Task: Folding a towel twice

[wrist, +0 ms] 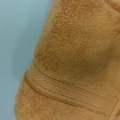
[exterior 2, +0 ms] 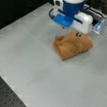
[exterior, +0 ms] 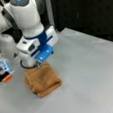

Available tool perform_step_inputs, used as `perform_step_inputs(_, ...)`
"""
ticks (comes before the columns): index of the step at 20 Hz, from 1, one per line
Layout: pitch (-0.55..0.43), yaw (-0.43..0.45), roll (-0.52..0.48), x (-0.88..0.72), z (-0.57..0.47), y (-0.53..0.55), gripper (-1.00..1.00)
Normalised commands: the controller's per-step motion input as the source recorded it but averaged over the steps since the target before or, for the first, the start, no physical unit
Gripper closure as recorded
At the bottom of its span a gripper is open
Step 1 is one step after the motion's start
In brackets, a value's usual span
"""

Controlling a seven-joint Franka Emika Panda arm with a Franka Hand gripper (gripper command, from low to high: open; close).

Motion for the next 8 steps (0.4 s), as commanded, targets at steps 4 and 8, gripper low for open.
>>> perform_step_inputs(4, 0.113, -0.215, -0.006, 0.24, 0.23, 0.49, -1.00)
perform_step_inputs(8, 0.122, -0.159, 0.001, 0.36, 0.19, 0.36, -1.00)
